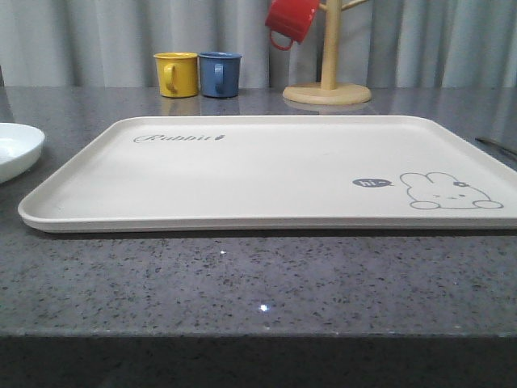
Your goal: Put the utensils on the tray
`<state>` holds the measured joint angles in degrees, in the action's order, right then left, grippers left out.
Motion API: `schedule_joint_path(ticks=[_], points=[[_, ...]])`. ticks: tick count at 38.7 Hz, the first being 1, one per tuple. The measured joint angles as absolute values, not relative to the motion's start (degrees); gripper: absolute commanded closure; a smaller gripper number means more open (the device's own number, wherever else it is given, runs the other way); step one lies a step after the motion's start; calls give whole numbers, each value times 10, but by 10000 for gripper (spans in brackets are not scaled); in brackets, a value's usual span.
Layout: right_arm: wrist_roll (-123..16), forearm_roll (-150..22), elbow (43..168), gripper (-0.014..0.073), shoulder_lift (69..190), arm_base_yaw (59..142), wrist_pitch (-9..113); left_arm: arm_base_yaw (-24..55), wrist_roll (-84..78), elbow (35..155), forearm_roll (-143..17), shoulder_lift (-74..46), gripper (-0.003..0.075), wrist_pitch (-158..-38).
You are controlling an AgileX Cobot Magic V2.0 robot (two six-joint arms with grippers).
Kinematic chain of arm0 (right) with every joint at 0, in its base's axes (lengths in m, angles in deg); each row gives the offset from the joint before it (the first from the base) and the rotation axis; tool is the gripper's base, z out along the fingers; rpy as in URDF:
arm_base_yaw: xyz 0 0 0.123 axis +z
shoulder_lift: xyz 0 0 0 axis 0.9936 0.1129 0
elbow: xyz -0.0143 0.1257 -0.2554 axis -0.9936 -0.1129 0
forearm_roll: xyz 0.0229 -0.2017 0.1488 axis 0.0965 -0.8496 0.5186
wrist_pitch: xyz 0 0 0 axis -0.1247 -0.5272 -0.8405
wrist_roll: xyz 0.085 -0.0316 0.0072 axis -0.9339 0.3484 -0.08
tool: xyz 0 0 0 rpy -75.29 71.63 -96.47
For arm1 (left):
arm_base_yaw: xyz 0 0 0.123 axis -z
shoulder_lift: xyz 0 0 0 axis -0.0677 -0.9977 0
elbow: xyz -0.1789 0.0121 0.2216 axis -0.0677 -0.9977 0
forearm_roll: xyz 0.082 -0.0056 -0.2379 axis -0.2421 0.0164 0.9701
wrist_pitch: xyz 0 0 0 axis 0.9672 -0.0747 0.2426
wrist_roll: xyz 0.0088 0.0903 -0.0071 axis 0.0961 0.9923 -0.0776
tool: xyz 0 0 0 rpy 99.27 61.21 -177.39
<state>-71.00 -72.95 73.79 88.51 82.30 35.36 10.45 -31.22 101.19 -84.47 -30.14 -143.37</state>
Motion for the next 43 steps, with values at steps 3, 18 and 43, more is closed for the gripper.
schedule_joint_path(ticks=[3,18,43], points=[[-710,-730,738,-57,885,823,354,111,-312,1026,-845,-338,230,-1456],[-710,-730,738,-57,885,823,354,113,-312,1034,-877,-441,449,-1472],[-710,-730,738,-57,885,823,354,113,-289,1105,-908,-457,738,-1525]])
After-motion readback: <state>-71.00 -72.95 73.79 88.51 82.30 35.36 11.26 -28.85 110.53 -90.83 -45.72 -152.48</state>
